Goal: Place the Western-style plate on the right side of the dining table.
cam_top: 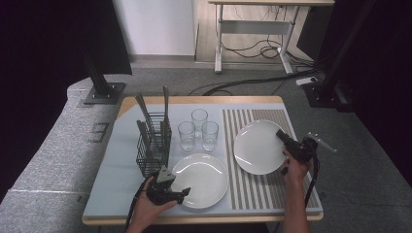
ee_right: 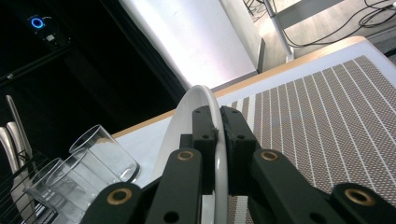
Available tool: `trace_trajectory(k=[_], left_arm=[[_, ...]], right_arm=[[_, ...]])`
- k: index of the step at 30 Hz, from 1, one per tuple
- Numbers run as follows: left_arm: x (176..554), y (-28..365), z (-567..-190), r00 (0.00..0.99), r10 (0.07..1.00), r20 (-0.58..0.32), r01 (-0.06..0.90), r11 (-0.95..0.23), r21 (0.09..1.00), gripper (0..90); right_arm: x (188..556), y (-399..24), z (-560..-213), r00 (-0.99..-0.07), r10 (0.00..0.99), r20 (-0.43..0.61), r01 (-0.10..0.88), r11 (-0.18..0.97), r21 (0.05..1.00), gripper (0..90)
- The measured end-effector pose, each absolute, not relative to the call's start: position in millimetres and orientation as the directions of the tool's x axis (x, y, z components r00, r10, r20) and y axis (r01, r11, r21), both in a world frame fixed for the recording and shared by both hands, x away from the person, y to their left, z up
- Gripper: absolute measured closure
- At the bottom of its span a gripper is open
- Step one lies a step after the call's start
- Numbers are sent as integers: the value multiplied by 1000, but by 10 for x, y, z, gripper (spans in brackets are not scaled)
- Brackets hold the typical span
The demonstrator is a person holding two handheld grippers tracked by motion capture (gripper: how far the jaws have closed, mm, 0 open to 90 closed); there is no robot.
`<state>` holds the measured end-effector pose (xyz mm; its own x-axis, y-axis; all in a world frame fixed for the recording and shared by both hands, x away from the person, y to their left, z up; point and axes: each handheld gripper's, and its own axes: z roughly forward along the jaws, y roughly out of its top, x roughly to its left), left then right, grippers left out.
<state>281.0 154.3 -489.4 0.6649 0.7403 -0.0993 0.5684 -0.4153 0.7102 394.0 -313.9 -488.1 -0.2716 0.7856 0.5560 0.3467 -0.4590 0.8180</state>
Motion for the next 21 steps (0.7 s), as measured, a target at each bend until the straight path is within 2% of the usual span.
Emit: trace_trajectory(k=[21], left_arm=[[2800,1549,-4883,666,740,-95,565,-418,711,256]], right_arm=[[3996,-3081,-4979,-235,812,535,356,-440,824,857]])
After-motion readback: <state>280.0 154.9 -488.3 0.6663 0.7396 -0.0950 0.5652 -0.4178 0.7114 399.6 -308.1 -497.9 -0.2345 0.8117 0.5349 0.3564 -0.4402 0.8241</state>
